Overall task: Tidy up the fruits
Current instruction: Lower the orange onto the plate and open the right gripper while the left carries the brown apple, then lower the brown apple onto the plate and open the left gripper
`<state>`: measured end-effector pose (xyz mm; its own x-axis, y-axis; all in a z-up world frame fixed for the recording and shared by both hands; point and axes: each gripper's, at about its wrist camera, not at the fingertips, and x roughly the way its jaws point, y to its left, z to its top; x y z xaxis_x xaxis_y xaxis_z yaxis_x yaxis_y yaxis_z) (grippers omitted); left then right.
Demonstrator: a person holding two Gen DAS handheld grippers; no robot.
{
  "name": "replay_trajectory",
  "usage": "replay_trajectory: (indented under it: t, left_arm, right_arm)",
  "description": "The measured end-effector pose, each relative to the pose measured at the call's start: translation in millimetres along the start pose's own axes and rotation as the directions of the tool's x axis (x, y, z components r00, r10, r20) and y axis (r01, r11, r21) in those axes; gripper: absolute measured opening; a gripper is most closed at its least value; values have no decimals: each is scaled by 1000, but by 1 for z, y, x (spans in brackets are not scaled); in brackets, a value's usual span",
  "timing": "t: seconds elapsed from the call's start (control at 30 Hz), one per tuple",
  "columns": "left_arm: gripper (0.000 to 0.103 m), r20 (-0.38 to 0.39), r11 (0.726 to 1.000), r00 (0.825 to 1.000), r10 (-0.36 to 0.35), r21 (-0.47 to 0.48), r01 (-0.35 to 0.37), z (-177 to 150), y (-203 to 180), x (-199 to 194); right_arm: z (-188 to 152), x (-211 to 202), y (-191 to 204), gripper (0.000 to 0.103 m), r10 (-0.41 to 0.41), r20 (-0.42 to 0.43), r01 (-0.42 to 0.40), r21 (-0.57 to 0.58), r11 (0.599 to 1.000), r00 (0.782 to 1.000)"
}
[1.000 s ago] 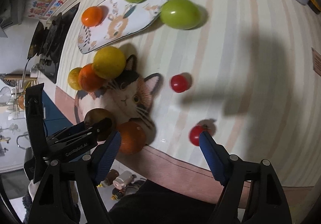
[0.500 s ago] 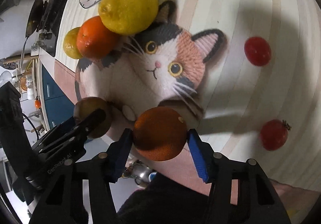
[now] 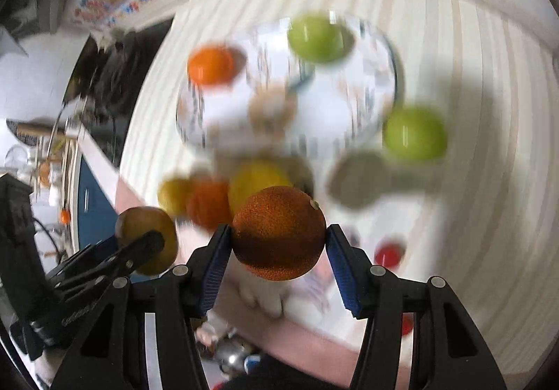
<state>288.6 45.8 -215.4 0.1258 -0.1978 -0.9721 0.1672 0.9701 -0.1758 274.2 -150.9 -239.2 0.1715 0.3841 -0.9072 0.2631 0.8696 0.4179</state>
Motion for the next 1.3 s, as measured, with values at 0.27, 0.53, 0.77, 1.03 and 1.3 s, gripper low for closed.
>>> replay_trajectory:
  t: [0.27, 0.53, 0.77, 1.03, 1.3]
  left_arm:
    - [62, 10, 999, 999, 43, 22, -43, 74, 3, 34]
    - [62, -69, 1000, 998, 13, -25, -15, 96, 10, 71]
    - [63, -96, 1000, 995, 14, -21, -16, 99, 10, 82]
    - [63, -119, 999, 992, 46, 5, -46, 107, -5, 94]
    - [89, -97, 997, 993, 64, -42, -69, 113, 0, 87]
  right_arm:
    - [129, 20, 44, 58, -57, 3, 57, -66, 996, 998]
    - [197, 84, 61, 58, -199, -118, 179, -163, 970, 973]
    - [205, 113, 54, 58, -219, -186, 186, -180, 966, 958]
    - [205, 101, 49, 80, -233, -189, 194, -201, 960, 954]
    - [196, 48, 30, 88, -234, -100, 212, -189, 959, 967]
